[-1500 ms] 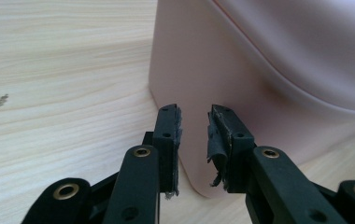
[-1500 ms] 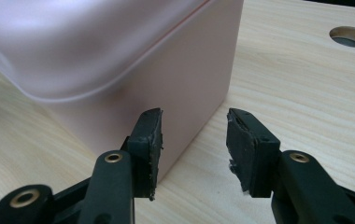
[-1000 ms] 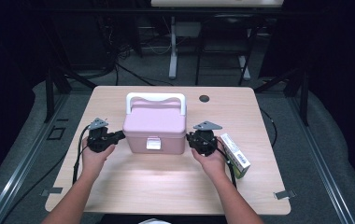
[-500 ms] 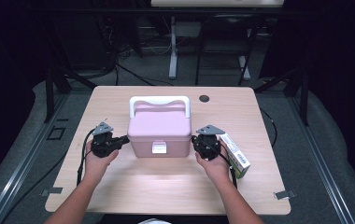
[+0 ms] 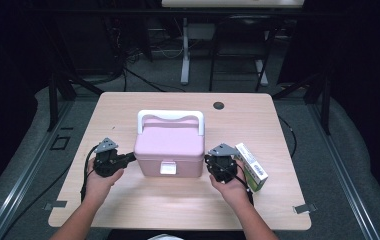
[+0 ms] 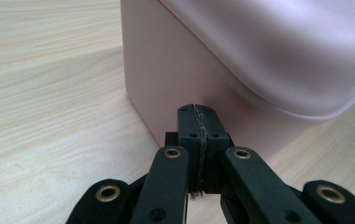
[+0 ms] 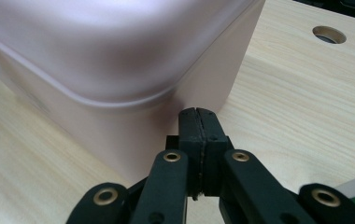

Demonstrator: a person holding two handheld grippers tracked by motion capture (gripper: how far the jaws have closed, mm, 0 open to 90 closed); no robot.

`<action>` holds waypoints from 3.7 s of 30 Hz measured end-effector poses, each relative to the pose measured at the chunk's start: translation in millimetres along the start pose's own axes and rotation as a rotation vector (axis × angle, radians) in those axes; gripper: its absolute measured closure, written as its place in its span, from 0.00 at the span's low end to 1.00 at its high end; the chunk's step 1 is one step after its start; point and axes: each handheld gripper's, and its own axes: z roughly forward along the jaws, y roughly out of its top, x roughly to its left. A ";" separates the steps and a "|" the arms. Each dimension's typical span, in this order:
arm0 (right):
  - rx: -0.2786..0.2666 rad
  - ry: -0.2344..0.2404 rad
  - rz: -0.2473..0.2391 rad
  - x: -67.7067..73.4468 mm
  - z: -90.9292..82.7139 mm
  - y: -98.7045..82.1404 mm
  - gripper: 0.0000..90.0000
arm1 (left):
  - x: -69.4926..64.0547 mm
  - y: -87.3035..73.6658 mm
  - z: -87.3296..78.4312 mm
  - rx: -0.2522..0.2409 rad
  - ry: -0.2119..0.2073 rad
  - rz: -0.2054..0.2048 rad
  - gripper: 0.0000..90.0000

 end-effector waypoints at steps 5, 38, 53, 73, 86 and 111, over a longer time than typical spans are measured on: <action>0.004 0.006 -0.007 4.5 -8.3 -5.2 1.00 | -6.3 -5.0 -6.5 0.005 -0.006 0.017 1.00; 0.021 0.055 -0.021 23.2 -57.7 -36.2 1.00 | -40.9 -31.3 -38.8 0.033 -0.064 0.056 1.00; 0.023 0.089 0.042 9.2 -55.5 -36.0 0.81 | -31.7 -30.5 -42.5 0.033 -0.097 0.003 0.84; -0.048 0.113 0.046 -8.2 -81.6 0.8 0.61 | -26.9 5.9 -74.5 -0.001 -0.103 -0.012 0.67; -0.016 0.127 0.047 -12.9 -80.4 43.4 0.59 | -26.4 44.7 -75.9 0.005 -0.112 -0.005 0.63; 0.022 0.190 0.130 -18.0 -44.8 64.1 0.63 | -29.2 67.7 -24.4 0.056 -0.153 0.008 0.63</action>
